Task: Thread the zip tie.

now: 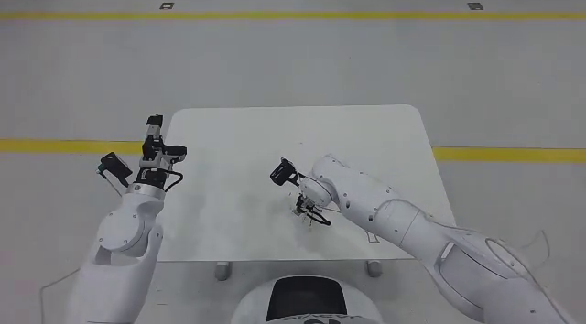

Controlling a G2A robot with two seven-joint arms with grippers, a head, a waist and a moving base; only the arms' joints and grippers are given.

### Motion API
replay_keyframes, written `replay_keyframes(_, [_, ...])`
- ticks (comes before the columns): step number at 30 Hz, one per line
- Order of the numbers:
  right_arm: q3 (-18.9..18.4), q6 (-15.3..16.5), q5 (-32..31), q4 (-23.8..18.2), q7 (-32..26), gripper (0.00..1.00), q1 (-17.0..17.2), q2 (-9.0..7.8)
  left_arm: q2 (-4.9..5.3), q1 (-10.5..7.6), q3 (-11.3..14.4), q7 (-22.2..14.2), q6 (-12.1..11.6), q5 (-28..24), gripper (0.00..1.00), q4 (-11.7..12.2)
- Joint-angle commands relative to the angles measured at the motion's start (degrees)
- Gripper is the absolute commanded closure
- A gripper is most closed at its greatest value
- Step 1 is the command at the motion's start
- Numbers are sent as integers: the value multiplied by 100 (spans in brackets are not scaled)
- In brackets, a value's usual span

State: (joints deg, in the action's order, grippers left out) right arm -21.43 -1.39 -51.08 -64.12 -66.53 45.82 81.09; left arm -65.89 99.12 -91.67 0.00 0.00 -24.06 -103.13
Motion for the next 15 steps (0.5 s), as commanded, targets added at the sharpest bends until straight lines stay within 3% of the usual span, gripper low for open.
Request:
replay_keyframes(1, [0,-1,3,0,-1,0,0,0,0,0,0,0,0,0,0,0])
replay_keyframes(15, [-18,36,-82,58,237,0,147,27,0,0,0,0,0,0,0,0])
